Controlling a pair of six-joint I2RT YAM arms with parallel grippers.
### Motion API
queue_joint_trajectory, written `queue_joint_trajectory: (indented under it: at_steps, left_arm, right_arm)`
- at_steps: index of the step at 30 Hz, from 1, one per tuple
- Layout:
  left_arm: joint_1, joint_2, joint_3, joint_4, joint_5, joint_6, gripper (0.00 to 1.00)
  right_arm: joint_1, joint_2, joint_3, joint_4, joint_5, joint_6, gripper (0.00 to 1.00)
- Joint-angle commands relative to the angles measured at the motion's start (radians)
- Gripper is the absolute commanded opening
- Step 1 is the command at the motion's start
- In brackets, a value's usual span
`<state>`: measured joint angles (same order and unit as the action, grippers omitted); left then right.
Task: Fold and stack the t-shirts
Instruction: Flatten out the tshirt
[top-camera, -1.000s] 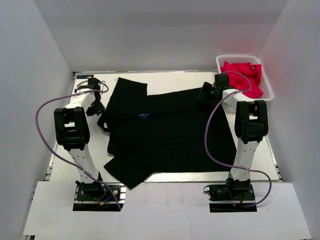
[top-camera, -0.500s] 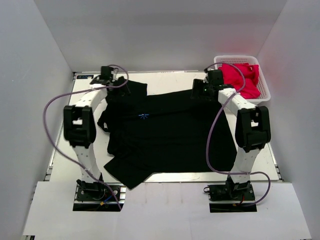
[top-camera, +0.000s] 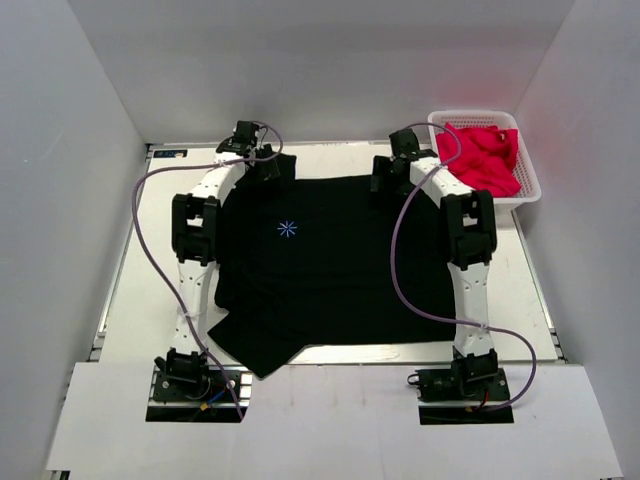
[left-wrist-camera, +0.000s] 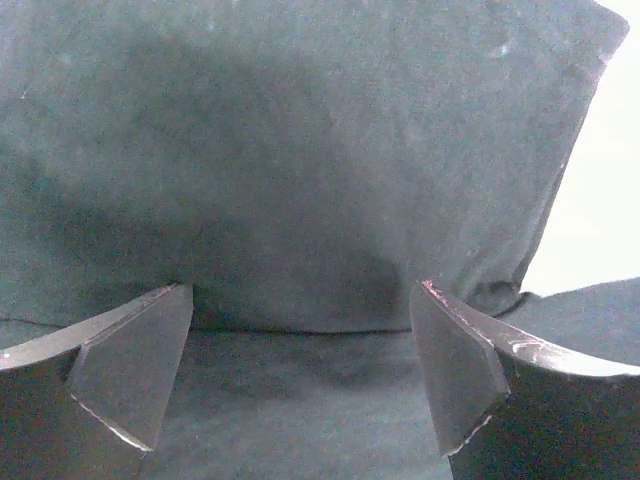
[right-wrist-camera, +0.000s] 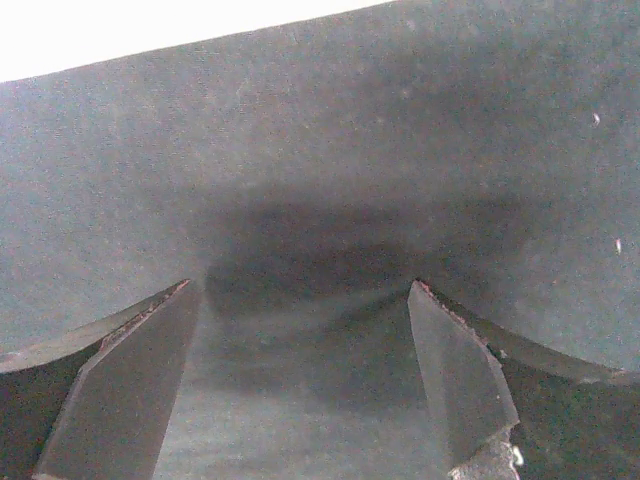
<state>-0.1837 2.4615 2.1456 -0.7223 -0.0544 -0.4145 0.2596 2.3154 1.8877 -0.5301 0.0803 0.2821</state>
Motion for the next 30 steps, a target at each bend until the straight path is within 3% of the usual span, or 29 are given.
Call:
queue_joint_trajectory:
  at_steps: [1,3,6,7,9,12,17,20,24,25,27,29,30]
  left_arm:
    - [0.030,0.172,0.158,-0.060,-0.009,0.019,1.00]
    - [0.041,0.263,0.276,-0.017,0.043,0.029,1.00]
    - [0.050,0.275,0.266,0.185,0.073,0.063,1.00]
    - [0.050,0.258,0.246,0.328,0.094,0.063,1.00]
    - [0.050,0.258,0.217,0.461,0.164,0.063,1.00]
    - [0.050,0.309,0.361,0.573,0.174,0.019,1.00]
    - [0.050,0.231,0.320,0.704,0.117,0.043,1.00]
    - [0.050,0.102,0.286,0.612,0.142,0.052,1.00]
    - [0.035,-0.203,0.042,0.548,0.110,0.052,1.00]
    - [0.020,-0.339,-0.077,0.522,0.100,0.065,1.00]
    - [0.006,-0.480,-0.214,0.438,0.125,0.024,1.00]
    - [-0.006,-0.629,-0.471,0.394,0.113,-0.025,1.00]
    - [-0.017,-0.791,-0.665,0.383,0.102,-0.083,1.00]
  right_arm:
    - [-0.005,0.113,0.188,-0.103,0.026,0.029,0.90]
    - [-0.008,0.199,0.252,-0.102,0.013,0.028,0.90]
    - [-0.022,0.251,0.347,-0.004,-0.013,0.026,0.90]
    - [-0.020,0.251,0.311,0.031,-0.016,0.032,0.90]
    - [-0.023,0.193,0.246,0.236,-0.033,0.026,0.90]
    - [-0.020,0.106,0.123,0.436,-0.062,-0.016,0.90]
    - [-0.014,0.110,0.316,0.360,-0.109,-0.109,0.90]
    - [-0.005,-0.021,0.260,0.328,-0.142,-0.138,0.90]
    - [0.018,-0.261,-0.066,0.354,-0.162,-0.123,0.90]
    - [0.027,-0.384,-0.117,0.360,-0.156,-0.109,0.90]
    - [0.030,-0.462,-0.359,0.378,-0.148,-0.069,0.90]
    - [0.030,-0.605,-0.535,0.403,-0.165,-0.006,0.90]
    - [0.032,-0.635,-0.640,0.430,-0.171,0.021,0.90]
